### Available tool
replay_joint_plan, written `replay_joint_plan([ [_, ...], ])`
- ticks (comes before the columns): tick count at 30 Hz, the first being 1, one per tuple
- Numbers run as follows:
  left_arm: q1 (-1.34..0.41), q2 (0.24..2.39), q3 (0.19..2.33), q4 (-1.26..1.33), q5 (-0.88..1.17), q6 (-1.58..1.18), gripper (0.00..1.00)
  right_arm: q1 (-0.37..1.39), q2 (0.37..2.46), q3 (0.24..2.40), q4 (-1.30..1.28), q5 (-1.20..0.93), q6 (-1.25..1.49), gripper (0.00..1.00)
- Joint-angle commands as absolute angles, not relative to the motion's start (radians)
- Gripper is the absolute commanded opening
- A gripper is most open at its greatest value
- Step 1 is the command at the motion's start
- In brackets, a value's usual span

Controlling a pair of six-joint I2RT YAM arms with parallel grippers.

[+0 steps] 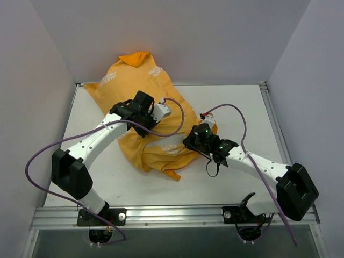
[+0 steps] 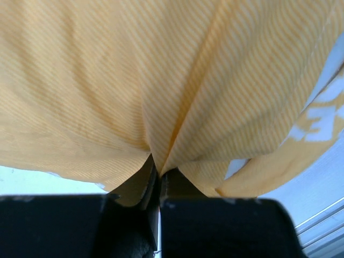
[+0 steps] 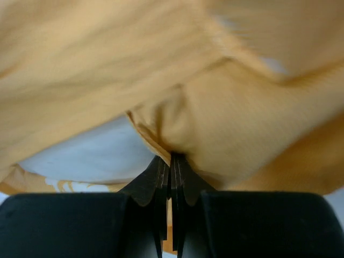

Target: Remove the pillowcase from the pillow

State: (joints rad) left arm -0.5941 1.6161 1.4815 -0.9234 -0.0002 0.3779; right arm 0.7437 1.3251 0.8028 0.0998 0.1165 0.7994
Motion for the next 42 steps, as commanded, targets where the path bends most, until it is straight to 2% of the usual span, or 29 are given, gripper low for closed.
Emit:
replay_joint_plan([
  [1,-0.502,1.563,1.575,-0.881,0.009,0.338,0.02,0.648,1.25,0.704,0.127,0.121,0.834,0.0],
  [5,-0.387,1.534,1.611,-0.847,-0.028,0.348,0.02,0.577,1.113,0.53,0.089,0.132,0.825,0.0],
  [10,-0.279,1.516,1.631,-0.809,-0.133,0.376,0.02,0.516,1.071,0.404,0.113,0.088,0.813,0.0],
  [15,-0.189,1.566,1.594,-0.736,-0.15,0.411,0.02,0.467,1.218,0.393,0.279,0.012,0.752,0.0],
  [19,-0.167,1.581,1.585,-0.707,-0.167,0.42,0.02,0.284,1.374,0.426,0.363,-0.15,0.666,0.0],
  [21,-0.169,1.6,1.565,-0.698,-0.186,0.439,0.02,0.322,1.394,0.465,0.356,-0.169,0.64,0.0],
  [23,-0.189,1.618,1.549,-0.707,-0.152,0.477,0.19,0.372,1.384,0.506,0.37,-0.179,0.641,0.0],
  [24,-0.204,1.614,1.54,-0.713,-0.085,0.486,0.34,0.424,1.378,0.52,0.377,-0.199,0.647,0.0],
  [25,-0.224,1.58,1.519,-0.725,-0.048,0.5,0.5,0.449,1.37,0.534,0.388,-0.207,0.664,0.0],
  [26,-0.277,1.554,1.514,-0.733,-0.014,0.521,0.84,0.468,1.35,0.551,0.394,-0.21,0.675,0.0],
  [27,-0.31,1.528,1.516,-0.747,0.059,0.534,0.94,0.482,1.338,0.554,0.402,-0.224,0.69,0.0],
  [35,-0.541,1.414,1.822,-1.028,0.325,0.569,0.94,0.489,1.276,0.618,0.359,-0.25,0.715,0.0],
  [38,-0.737,1.404,1.757,-1.032,0.168,0.589,0.94,0.483,1.281,0.623,0.359,-0.252,0.721,0.0],
  [42,-0.868,1.477,1.584,-0.959,-0.013,0.589,0.94,0.472,1.278,0.611,0.367,-0.262,0.735,0.0],
])
